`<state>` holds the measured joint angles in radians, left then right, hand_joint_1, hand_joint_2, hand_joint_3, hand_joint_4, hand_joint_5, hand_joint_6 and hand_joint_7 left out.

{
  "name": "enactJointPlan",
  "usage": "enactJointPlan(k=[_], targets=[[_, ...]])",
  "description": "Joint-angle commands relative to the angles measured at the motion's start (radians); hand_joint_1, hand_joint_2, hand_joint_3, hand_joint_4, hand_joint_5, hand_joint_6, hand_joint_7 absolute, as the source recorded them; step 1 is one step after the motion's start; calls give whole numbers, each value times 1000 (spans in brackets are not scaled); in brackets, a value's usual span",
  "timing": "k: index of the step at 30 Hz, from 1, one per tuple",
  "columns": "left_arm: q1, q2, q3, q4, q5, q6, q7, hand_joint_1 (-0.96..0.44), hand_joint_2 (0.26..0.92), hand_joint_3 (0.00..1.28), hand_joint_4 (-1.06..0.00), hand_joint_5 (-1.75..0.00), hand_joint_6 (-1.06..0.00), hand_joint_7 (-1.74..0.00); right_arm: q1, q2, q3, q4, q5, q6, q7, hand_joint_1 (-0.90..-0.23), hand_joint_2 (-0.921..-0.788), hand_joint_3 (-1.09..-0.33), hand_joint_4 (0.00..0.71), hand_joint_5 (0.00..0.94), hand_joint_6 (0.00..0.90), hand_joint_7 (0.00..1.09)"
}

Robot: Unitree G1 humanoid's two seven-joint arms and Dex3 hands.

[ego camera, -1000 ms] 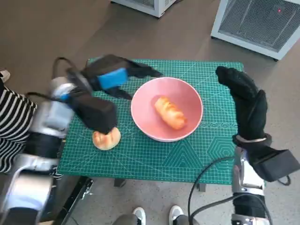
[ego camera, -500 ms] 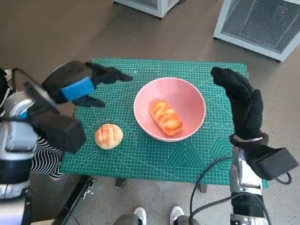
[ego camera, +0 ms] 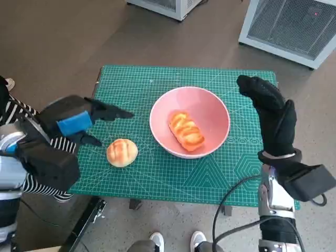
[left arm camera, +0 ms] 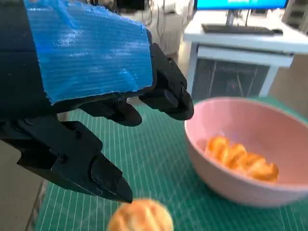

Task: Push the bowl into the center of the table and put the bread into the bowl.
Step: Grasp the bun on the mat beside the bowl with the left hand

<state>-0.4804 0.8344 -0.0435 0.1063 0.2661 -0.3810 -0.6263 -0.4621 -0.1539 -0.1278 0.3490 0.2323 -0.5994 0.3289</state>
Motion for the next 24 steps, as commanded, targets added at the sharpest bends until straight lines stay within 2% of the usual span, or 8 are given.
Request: enactJointPlan(k=[1, 11, 24], targets=[[30, 11, -11, 9, -3, -19, -13, -46, 730, 4, -650, 0, -582, -95, 10, -6, -1, 1, 3, 16, 11, -772, -921, -767, 194, 0, 59, 531], [53, -20, -58, 49, 24, -15, -10, -11, 737, 4, -632, 0, -574, -71, 11, -8, -3, 0, 5, 21, 17, -771, -921, -768, 192, 0, 56, 535], [3, -91, -155, 261, 123, -80, 68, -18, 749, 6, -615, -2, -561, -51, 18, -19, -8, -15, 2, 39, 19, -773, -921, -769, 192, 0, 53, 541]])
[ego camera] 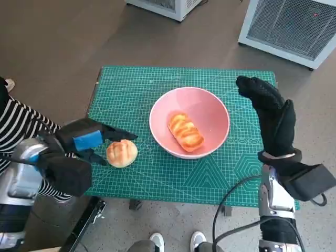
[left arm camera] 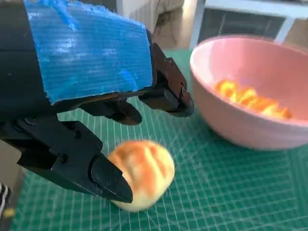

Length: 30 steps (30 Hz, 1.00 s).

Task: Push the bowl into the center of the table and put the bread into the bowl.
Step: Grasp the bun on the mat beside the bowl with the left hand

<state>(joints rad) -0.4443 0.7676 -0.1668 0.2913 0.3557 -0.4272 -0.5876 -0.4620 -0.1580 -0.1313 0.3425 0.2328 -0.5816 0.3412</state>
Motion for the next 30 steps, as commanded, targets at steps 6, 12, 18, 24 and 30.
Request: enactJointPlan(k=[6, 12, 18, 24, 30], targets=[[-79, -55, -79, 211, 94, -80, 91, -26, 755, 6, -655, -19, -596, -63, 21, -19, -6, -22, 1, 34, 7, -773, -921, -769, 192, 0, 52, 543], [-135, -83, -136, 351, 172, -115, 173, -35, 760, 5, -704, -36, -650, -89, 27, -23, -5, -30, -1, 37, 7, -773, -921, -769, 192, 0, 51, 545], [-169, -90, -175, 426, 229, -142, 249, -24, 784, 13, -807, -75, -753, -149, 29, -25, -5, -33, 0, 41, 8, -771, -921, -769, 192, 0, 49, 547], [-185, -88, -204, 459, 276, -155, 314, -15, 809, 7, -911, -107, -778, -340, 32, -27, -7, -37, 5, 47, 12, -770, -921, -768, 193, 1, 50, 549], [-196, -87, -221, 487, 300, -163, 357, -129, 903, 46, -861, -581, -661, -1093, 36, -24, -6, -44, 8, 52, 14, -770, -921, -765, 192, 0, 48, 549]])
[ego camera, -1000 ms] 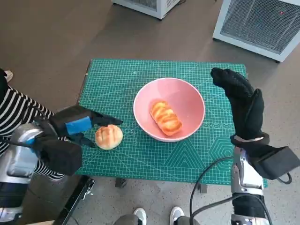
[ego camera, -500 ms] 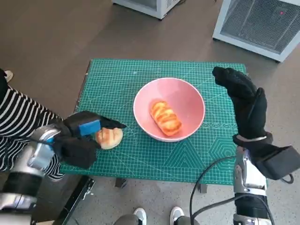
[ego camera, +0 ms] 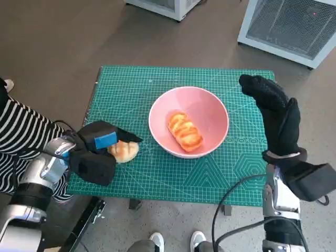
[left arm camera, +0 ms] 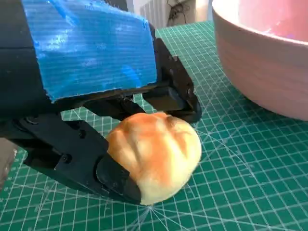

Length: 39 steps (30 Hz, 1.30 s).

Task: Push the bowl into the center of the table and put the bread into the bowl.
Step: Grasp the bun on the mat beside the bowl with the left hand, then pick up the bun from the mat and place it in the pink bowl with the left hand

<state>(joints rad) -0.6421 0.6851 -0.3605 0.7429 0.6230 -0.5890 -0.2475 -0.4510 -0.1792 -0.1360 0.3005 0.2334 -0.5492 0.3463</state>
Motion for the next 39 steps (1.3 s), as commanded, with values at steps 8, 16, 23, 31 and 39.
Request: enactJointPlan(k=[8, 16, 23, 31, 39], targets=[[-5, 0, -37, 49, 27, -10, 40, -5, 920, 58, -745, -1050, -591, -1230, 26, 2, 0, -1, 10, 27, 7, -771, -921, -766, 199, 3, 45, 552], [-6, 1, -39, 52, 25, -12, 43, 0, 920, 50, -751, -1065, -595, -1223, 27, 3, 0, -2, 10, 28, 7, -771, -921, -765, 200, 4, 43, 555], [-12, 13, -21, 39, 6, -26, 51, 0, 920, 47, -759, -1070, -597, -1210, 33, 16, 3, -3, 9, 29, 0, -767, -921, -767, 202, 4, 39, 558], [-18, 27, 6, 13, -27, -33, 33, 0, 920, 44, -765, -1070, -596, -1203, 36, 21, 2, -7, 15, 34, 1, -766, -921, -768, 207, 5, 37, 561], [-14, 55, 57, -77, -82, -28, -11, 1, 920, 44, -765, -1065, -598, -1206, 37, 22, -3, -8, 18, 37, 5, -766, -921, -768, 209, 6, 36, 564]])
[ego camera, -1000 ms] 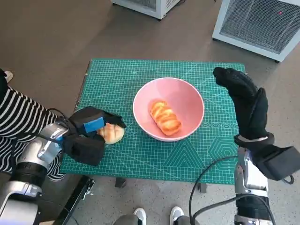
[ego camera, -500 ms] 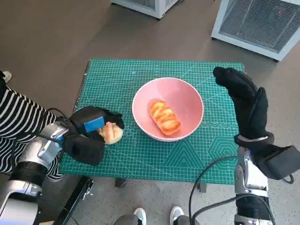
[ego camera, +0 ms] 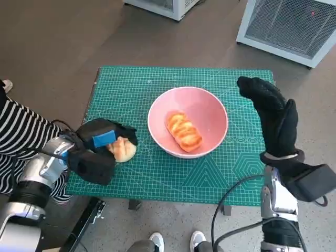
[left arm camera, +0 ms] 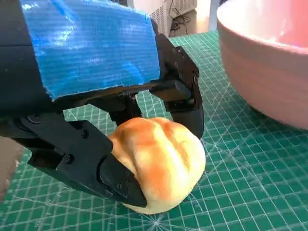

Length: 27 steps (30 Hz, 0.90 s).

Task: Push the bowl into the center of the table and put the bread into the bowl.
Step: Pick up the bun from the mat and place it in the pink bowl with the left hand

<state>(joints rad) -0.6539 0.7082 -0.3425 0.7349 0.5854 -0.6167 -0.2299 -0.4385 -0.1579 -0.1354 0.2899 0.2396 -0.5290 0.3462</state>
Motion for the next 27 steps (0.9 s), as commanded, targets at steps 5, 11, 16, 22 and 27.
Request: enactJointPlan(k=[5, 11, 16, 22, 27], targets=[[14, 51, 89, -182, -88, 25, -73, 1, 920, 44, -761, -1070, -602, -1201, 23, 1, -6, 5, 13, 15, 7, -765, -921, -768, 210, 6, 35, 565], [27, 65, 153, -327, -149, 69, -119, 0, 921, 60, -727, -1104, -596, -1212, 20, 2, -8, 10, 14, 12, 9, -762, -921, -768, 210, 5, 34, 566], [12, 59, 195, -421, -175, 95, -128, 0, 920, 60, -723, -1109, -600, -1208, 18, 3, -7, 13, 10, 9, 8, -761, -921, -767, 210, 5, 34, 567], [-45, 34, 228, -488, -202, 117, -127, 0, 920, 46, -745, -1091, -610, -1192, 17, 3, -8, 19, 9, 4, 8, -761, -921, -767, 210, 4, 34, 568], [-102, -3, 230, -515, -206, 148, -124, -1, 920, 46, -738, -1097, -617, -1189, 14, 3, -10, 27, 9, -1, 9, -761, -921, -767, 211, 4, 33, 569]])
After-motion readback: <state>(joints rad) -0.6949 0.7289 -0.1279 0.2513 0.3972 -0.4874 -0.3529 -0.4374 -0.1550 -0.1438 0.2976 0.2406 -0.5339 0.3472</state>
